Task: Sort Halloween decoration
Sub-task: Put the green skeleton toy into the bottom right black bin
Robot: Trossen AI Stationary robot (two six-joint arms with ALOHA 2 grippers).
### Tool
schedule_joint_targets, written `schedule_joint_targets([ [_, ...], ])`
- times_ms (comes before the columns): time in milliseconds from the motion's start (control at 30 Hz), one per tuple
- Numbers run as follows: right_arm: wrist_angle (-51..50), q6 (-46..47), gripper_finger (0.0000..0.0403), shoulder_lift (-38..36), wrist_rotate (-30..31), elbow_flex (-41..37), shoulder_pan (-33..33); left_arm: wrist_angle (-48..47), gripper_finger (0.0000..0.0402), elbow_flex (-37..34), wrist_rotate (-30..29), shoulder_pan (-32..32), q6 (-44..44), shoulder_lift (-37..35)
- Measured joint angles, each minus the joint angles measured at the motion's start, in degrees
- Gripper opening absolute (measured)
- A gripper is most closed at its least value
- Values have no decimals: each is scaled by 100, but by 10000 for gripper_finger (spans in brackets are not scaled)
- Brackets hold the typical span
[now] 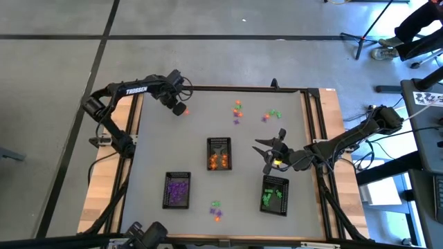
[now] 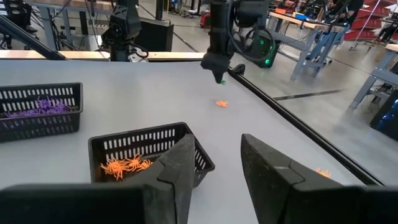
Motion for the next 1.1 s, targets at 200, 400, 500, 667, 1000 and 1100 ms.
schedule_joint_targets([
  [200, 1, 13, 129, 2, -2, 0, 0, -166, 6, 108, 78, -461, -168, -790],
  [400, 364, -159, 129, 2, -472, 0, 0, 401, 1, 108, 324, -1794, -559, -1732],
  [500, 564, -348, 129, 2, -555, 0, 0, 1142, 1, 108, 337, -2716, -773, -1977],
  [667, 796, -388, 129, 4, -553, 0, -1, 2713, 1, 108, 208, -4143, -787, -1927],
  [1000, 1296, -332, 129, 212, -504, 6, -15, 4782, 0, 110, -327, -5375, -612, -897],
  [1100, 1359, -343, 129, 456, -593, 7, -138, 5263, 0, 110, -293, -5467, -613, -448],
])
